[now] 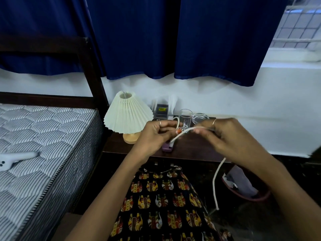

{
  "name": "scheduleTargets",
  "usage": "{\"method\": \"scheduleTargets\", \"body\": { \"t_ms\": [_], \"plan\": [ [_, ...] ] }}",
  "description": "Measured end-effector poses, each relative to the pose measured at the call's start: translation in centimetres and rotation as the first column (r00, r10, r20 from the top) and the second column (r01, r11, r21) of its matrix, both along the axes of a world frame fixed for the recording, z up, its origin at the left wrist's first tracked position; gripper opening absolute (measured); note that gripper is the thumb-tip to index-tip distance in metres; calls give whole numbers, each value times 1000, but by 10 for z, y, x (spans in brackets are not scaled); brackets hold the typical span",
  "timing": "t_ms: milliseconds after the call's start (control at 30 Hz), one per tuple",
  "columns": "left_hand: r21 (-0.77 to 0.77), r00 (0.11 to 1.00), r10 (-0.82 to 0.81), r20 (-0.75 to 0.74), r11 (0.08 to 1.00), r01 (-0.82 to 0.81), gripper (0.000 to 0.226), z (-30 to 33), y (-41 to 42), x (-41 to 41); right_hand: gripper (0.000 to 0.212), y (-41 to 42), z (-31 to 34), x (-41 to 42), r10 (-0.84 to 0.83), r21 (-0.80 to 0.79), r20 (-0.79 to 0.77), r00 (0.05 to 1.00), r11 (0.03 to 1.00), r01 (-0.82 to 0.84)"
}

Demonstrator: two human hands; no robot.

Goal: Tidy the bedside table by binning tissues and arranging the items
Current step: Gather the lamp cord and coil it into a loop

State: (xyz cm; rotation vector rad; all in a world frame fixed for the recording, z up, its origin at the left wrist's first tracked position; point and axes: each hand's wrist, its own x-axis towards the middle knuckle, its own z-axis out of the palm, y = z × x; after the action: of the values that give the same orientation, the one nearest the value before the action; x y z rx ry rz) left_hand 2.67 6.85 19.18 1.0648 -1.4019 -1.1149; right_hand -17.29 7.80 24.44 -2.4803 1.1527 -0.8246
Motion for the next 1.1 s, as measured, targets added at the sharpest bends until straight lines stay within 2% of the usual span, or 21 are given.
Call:
{"method": "scheduleTargets", "body": {
  "t_ms": [100, 300, 433, 567, 700, 800, 900, 933, 1000, 1100],
  "plan": [
    [-4, 998, -42, -52, 999, 42, 26, 3, 7, 1, 14, -12, 8, 2, -70, 48, 117, 991, 997, 64],
    [-9, 999, -29, -14, 1000, 29, 28, -1, 17, -4, 11, -31, 4, 14, -121, 149, 308, 944, 986, 78],
    [92, 978, -41, -204, 994, 61, 33, -4, 23, -11, 10, -40, -9, 18, -159, 167, 330, 931, 980, 108],
    [149, 889, -32, -456, 982, 112, 37, -5, 23, -13, 10, -41, -32, 23, -187, 220, 373, 909, 969, 109],
    [169, 828, -25, -560, 975, 144, 37, -2, 23, -19, 24, -30, -62, 30, -203, 339, 430, 880, 939, 50],
    [169, 782, -35, -623, 969, 178, 29, 0, 23, -24, 33, -19, -77, 40, -273, 468, 562, 781, 883, -28],
    [149, 698, -43, -715, 966, 213, 31, 3, 21, -26, 36, -8, -92, 46, -351, 531, 654, 670, 844, -75],
    [134, 665, -46, -746, 967, 217, 30, 5, 19, -25, 34, -4, -98, 46, -364, 538, 649, 669, 840, -65],
    [107, 619, -55, -784, 969, 221, 26, 10, 17, -22, 28, 3, -112, 44, -360, 528, 590, 723, 849, -9],
    [89, 633, -59, -772, 976, 200, 22, 14, 14, -18, 19, 16, -130, 36, -289, 467, 461, 839, 883, 47]
  ]
}}
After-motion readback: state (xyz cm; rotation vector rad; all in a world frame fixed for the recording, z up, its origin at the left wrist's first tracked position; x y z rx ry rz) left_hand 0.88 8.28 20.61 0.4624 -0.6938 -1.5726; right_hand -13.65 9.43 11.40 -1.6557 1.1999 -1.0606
